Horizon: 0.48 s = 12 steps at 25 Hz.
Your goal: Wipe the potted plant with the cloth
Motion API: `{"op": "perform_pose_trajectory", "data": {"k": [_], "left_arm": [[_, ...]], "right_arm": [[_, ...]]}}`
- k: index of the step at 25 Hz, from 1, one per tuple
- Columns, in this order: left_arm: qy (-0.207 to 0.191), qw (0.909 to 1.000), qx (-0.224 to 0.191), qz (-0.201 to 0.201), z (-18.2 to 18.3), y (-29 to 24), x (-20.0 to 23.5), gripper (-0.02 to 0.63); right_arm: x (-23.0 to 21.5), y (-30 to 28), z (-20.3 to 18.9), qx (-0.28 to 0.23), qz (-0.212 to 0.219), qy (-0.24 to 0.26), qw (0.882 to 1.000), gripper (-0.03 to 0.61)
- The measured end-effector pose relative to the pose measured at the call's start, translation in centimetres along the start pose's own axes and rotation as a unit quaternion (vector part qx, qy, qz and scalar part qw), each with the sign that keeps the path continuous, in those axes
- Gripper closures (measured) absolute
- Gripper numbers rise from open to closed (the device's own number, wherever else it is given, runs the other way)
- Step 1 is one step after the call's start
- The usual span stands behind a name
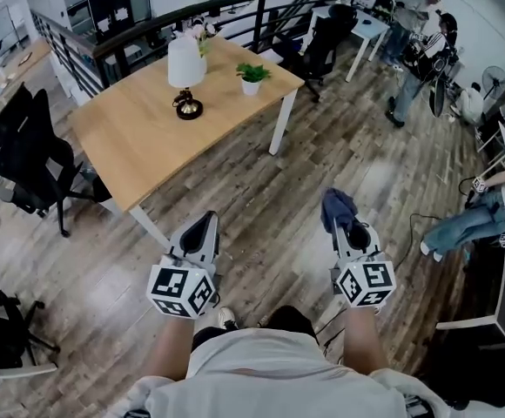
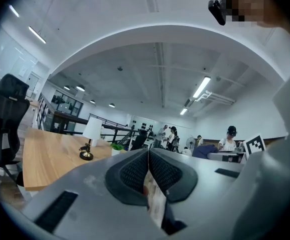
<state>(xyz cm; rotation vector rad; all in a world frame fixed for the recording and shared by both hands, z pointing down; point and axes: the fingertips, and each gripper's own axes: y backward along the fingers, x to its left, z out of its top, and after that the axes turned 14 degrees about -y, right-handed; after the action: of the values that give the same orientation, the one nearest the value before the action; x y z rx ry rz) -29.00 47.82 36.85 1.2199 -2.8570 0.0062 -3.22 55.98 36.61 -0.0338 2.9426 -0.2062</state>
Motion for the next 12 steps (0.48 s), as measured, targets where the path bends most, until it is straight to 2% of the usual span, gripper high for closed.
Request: {"op": "perform_pose_trajectory", "data": {"k": [6, 12], "left_arm": [[0.004, 0.9999, 0.0, -0.01, 0.0, -2.9, 2.5, 0.597], [-0.003, 1.0, 0.001, 0.002, 0.6, -8.2, 4.6, 0.597]], "right_arm": [[-0.4, -3.9, 0.0, 0.005, 0.0, -0.011, 1.0, 0.43], [-2.3, -10.4, 1.6, -0.003, 0.028, -0.018, 0.999, 0.43]]}}
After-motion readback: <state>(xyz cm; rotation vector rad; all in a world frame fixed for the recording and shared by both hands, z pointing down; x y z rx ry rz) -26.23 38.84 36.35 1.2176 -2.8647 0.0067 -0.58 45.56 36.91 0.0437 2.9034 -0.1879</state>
